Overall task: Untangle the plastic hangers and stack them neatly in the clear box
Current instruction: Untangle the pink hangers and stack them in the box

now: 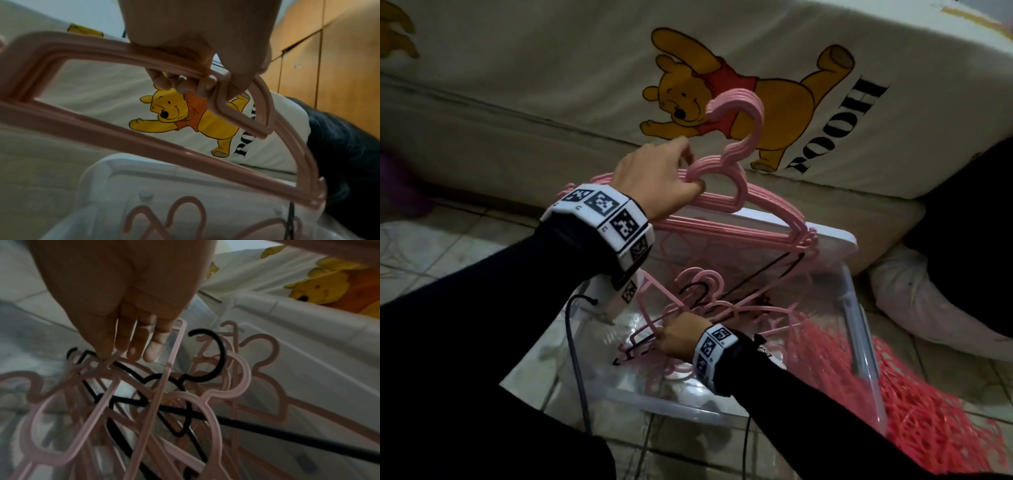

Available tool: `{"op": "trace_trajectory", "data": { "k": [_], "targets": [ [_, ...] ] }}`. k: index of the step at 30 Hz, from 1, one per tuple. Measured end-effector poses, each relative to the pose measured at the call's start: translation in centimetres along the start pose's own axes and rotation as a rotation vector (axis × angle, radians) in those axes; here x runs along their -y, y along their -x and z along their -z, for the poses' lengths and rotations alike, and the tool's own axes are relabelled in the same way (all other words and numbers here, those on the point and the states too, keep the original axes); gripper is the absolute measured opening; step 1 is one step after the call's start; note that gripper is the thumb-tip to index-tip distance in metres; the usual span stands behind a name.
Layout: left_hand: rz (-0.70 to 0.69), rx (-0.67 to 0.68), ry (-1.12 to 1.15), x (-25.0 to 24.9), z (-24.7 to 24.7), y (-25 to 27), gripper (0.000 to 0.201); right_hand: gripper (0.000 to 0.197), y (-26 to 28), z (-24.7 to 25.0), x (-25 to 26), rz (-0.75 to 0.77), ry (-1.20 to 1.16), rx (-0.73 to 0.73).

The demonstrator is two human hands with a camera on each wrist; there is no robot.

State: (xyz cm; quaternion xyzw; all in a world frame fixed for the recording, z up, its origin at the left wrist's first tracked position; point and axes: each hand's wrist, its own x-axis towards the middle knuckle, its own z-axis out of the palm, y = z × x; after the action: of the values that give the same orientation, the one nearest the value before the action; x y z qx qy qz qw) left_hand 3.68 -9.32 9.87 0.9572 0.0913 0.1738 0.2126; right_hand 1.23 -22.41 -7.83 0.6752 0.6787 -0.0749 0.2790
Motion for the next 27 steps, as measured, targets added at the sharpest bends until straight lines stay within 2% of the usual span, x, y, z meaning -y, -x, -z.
{"op": "trace_trajectory", "data": {
  "k": [3, 5, 14, 17, 19, 20, 22, 27],
  "targets": [
    [0.026, 0.044, 0.119, -0.1, -0.3, 0.0, 0.037, 0.028, -1.6, -1.7, 0.6, 0.058, -0.037, 0.071],
    [0.035, 0.070, 0.159, -0.2, -0.6, -0.2, 0.035, 0.029, -2.1, -2.3, 0.7, 0.077, -0.073, 0.062],
    [-0.009, 0.081, 0.105, -0.6, -1.7, -0.4, 0.032, 0.031, -1.4, -3.0, 0.5, 0.068, -0.134, 0.054],
    [-0.027, 0.053, 0.080, -0.9, -1.7, -0.3, 0.034, 0.032, -0.3, -2.0, 0.8, 0.102, -0.052, 0.017],
    [-0.030, 0.031, 0.085, -1.2, -1.5, -0.2, 0.030, 0.028, 0.7, -1.2, 0.7, 0.137, 0.009, 0.060],
    [-0.028, 0.021, 0.092, -1.3, -1.4, -0.2, 0.027, 0.025, 1.4, -0.5, 0.5, 0.119, 0.015, 0.089],
    [-0.018, 0.012, 0.114, -1.8, -1.2, 0.0, 0.022, 0.020, 2.5, 0.7, -0.1, 0.048, 0.027, 0.024],
    [-0.011, -0.005, 0.136, -2.7, -0.5, 0.4, 0.021, 0.029, 2.6, 1.4, -1.0, -0.023, -0.069, -0.051]
  ]
}}
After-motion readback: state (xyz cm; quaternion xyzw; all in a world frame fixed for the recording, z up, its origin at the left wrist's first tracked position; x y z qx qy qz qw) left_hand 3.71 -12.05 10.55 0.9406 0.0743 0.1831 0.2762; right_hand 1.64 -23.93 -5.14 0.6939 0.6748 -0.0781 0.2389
